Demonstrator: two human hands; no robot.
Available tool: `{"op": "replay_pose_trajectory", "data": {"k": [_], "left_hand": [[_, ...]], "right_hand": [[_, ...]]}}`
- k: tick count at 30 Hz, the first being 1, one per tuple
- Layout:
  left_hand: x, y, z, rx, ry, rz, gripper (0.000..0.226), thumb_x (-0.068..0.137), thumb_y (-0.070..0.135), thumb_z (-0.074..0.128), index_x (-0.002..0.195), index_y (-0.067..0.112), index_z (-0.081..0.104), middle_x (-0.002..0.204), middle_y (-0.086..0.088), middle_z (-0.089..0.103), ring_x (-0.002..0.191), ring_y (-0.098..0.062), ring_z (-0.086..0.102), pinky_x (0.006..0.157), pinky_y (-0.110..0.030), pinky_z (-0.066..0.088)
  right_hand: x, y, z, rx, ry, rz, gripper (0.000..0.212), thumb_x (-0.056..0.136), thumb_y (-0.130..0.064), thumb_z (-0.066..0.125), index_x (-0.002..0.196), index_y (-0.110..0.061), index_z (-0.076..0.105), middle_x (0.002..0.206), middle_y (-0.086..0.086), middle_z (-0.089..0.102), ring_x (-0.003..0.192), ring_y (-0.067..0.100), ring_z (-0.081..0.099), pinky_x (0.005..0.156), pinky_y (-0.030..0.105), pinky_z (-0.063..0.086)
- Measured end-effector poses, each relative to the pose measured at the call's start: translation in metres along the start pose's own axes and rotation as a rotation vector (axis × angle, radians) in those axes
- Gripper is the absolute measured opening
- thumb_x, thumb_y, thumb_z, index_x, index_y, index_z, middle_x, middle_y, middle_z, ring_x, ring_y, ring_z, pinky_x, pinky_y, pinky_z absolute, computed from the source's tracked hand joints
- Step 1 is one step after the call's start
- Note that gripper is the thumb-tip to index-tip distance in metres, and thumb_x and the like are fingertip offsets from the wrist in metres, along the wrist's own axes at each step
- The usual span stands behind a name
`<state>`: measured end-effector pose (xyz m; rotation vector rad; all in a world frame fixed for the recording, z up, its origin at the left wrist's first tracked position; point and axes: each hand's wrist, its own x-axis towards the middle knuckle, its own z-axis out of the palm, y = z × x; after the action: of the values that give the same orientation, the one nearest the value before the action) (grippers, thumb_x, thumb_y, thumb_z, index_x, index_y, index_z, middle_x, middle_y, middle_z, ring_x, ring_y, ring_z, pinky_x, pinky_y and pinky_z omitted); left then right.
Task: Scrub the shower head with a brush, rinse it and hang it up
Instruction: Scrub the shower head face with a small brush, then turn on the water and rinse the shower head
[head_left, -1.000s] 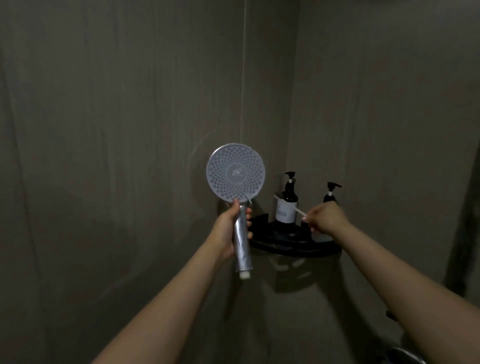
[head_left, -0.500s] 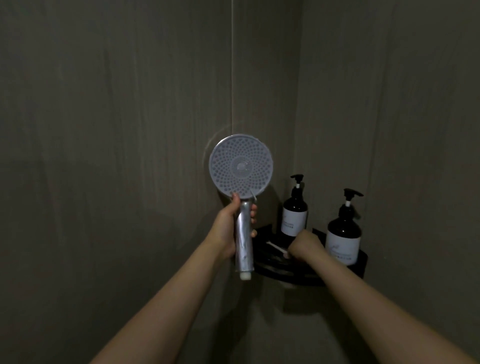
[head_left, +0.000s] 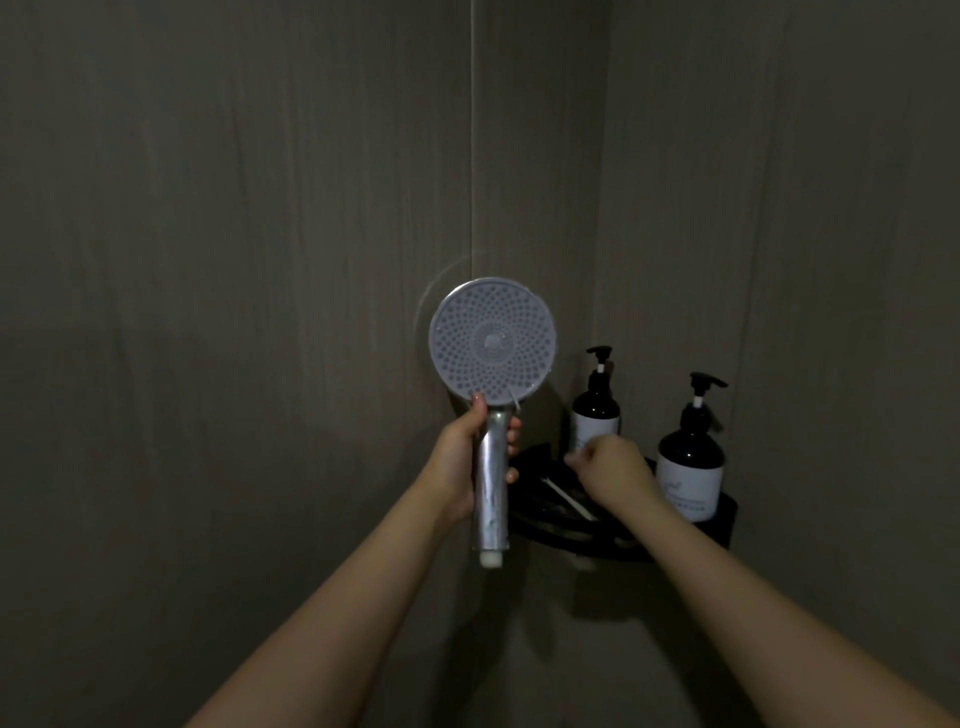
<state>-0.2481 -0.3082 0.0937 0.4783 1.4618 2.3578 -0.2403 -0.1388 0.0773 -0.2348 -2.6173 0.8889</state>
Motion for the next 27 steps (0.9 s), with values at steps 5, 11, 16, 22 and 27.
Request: {"op": "replay_pose_trajectory", "data": {"k": [5, 11, 16, 22, 27], "left_hand": [[-0.036, 0.009, 0.002, 0.071, -0.030, -0.023, 0.058, 0.092, 0.058, 0.027, 0.078, 0.012, 0.059, 0.058, 0.004, 0.052, 0.049, -0.007, 0.050, 0.042, -0.019, 0.040], [-0.102, -0.002, 0.004, 0.176, -0.011, 0.008, 0.045, 0.094, 0.049, 0.036, 0.080, 0.013, 0.058, 0.062, 0.000, 0.053, 0.048, -0.008, 0.051, 0.046, -0.021, 0.044], [-0.161, -0.023, 0.011, 0.315, 0.139, 0.175, 0.019, 0.094, 0.020, 0.050, 0.080, 0.010, 0.057, 0.071, -0.009, 0.062, 0.050, -0.007, 0.061, 0.054, -0.020, 0.050], [-0.213, -0.080, 0.037, 0.177, 0.086, -0.020, 0.012, 0.093, 0.012, 0.052, 0.088, 0.008, 0.063, 0.082, -0.009, 0.066, 0.075, -0.019, 0.062, 0.081, -0.032, 0.050], [-0.231, -0.125, 0.065, 0.058, 0.063, -0.102, 0.016, 0.093, 0.007, 0.050, 0.104, 0.002, 0.060, 0.085, -0.008, 0.066, 0.063, -0.010, 0.066, 0.064, -0.023, 0.055]], "right_hand": [[-0.028, -0.060, -0.036, 0.934, -0.013, -0.073, 0.031, 0.099, -0.034, 0.038, 0.078, -0.021, 0.057, 0.074, 0.001, 0.063, 0.055, 0.009, 0.063, 0.049, 0.021, 0.050], [-0.102, -0.094, -0.056, 0.834, 0.071, -0.250, 0.015, 0.092, -0.013, 0.054, 0.103, -0.005, 0.062, 0.087, 0.000, 0.065, 0.079, 0.014, 0.065, 0.071, 0.025, 0.057], [-0.173, -0.089, -0.049, 0.763, 0.189, -0.151, 0.016, 0.091, -0.010, 0.056, 0.104, -0.002, 0.061, 0.089, 0.003, 0.064, 0.072, 0.006, 0.063, 0.056, 0.011, 0.053], [-0.243, -0.051, -0.055, 0.628, 0.223, -0.072, 0.021, 0.088, -0.003, 0.058, 0.108, 0.003, 0.061, 0.099, 0.012, 0.066, 0.085, 0.016, 0.063, 0.063, 0.012, 0.052], [-0.280, -0.009, -0.066, 0.612, 0.161, 0.003, 0.019, 0.089, -0.005, 0.057, 0.108, -0.001, 0.060, 0.096, 0.007, 0.064, 0.087, 0.019, 0.064, 0.062, 0.017, 0.055]]}}
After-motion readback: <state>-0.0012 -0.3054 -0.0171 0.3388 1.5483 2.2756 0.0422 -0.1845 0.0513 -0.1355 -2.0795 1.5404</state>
